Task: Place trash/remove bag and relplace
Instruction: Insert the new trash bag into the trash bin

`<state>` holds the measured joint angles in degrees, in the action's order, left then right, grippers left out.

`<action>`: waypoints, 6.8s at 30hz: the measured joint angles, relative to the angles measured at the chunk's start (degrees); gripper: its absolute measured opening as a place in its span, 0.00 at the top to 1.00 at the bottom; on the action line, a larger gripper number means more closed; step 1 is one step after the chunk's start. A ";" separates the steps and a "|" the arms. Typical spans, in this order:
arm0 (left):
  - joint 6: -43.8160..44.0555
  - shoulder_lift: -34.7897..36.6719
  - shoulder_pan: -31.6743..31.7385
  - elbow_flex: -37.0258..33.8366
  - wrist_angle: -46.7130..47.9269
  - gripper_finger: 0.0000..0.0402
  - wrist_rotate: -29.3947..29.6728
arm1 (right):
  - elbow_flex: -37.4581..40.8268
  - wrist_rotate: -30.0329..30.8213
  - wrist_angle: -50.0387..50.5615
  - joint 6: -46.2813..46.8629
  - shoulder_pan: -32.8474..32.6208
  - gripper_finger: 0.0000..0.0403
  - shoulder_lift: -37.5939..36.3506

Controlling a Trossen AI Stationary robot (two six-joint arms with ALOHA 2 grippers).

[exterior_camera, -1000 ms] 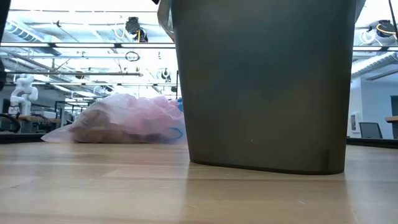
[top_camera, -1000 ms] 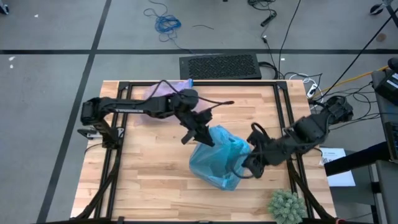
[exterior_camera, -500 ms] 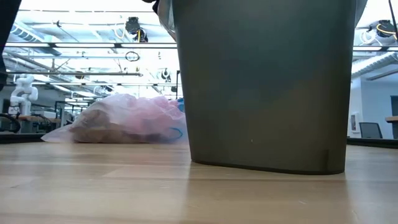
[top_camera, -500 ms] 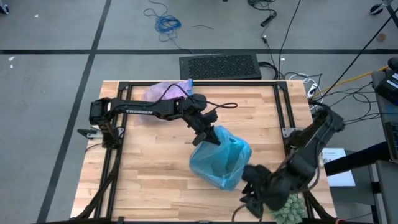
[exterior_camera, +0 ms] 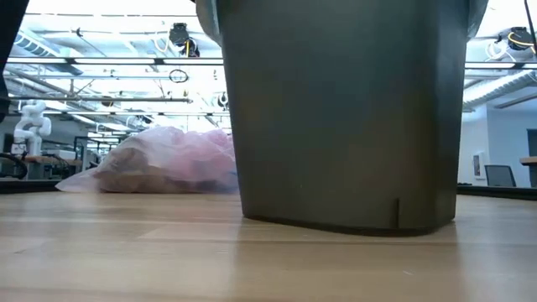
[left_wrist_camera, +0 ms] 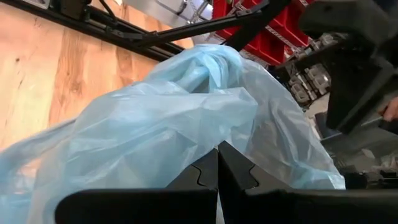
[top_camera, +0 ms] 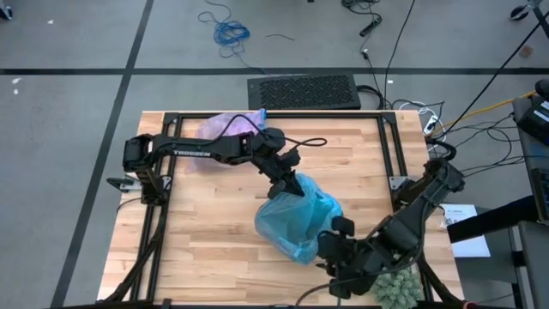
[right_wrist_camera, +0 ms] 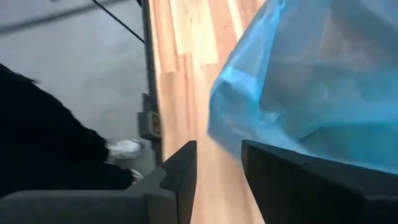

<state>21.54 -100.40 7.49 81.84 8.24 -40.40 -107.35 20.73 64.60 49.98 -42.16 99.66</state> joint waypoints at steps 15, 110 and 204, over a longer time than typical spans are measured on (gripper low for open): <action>-1.14 -0.02 -0.02 0.00 0.23 1.00 0.48 | -2.95 -3.24 1.59 -7.88 2.71 0.81 6.45; -2.89 -0.09 -0.02 -0.13 1.06 1.00 3.59 | -2.67 -8.61 -2.12 -5.51 0.58 0.61 12.30; 3.09 26.31 -29.13 -3.92 32.89 1.00 44.59 | 3.98 -19.37 3.24 -24.48 27.28 1.00 9.08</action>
<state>24.63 -74.09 -21.64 77.92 41.13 4.19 -103.37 1.36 67.84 25.49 -14.88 108.75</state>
